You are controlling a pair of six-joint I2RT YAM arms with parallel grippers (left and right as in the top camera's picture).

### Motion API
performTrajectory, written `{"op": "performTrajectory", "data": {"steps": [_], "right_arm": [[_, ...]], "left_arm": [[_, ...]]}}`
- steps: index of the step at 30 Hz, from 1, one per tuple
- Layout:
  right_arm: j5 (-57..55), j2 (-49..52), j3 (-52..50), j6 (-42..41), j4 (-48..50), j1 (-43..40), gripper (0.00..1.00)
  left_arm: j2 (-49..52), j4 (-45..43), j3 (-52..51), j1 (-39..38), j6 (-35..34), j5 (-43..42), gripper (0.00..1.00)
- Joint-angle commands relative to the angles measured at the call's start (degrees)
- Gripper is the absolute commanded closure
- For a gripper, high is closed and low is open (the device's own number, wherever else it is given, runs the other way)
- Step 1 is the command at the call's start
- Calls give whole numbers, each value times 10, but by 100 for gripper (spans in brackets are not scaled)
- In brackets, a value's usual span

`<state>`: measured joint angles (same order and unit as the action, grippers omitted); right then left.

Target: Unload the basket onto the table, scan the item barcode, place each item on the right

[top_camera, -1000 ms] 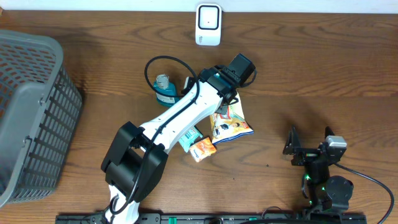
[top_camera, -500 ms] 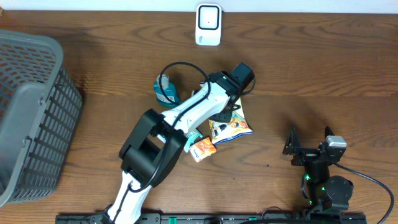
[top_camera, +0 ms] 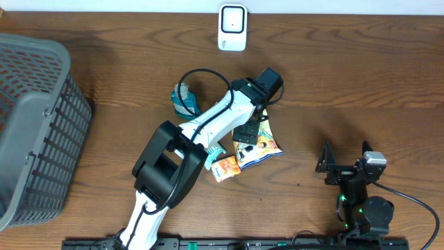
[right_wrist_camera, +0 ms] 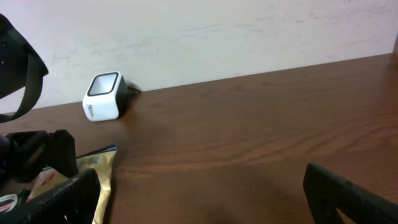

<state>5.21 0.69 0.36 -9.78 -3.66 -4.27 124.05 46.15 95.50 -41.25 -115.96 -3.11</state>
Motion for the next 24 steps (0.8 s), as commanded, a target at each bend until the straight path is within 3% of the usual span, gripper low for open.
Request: {"op": "performTrajectory", "data": {"steps": [1,7,11,15,21,24], "right_arm": [[-2,-3,0,6,-2,4,1],[-2,-3,0,6,-2,4,1],[-2,-3,0,6,-2,4,1],[-2,-3,0,6,-2,4,1],[-2,-3,0,6,-2,4,1],[-2,-3,0,6,-2,3,1]], "left_arm": [[34,-3,-15,0,-26,-55,2],[6,-91,2,14,129,-78,2],[-32,-107,32,20,254,-37,2],[-95,-158,47,19,450,37,2],[-213,-290,48,19,801,43,2],[-267,-331,48,19,940,45,2]]}}
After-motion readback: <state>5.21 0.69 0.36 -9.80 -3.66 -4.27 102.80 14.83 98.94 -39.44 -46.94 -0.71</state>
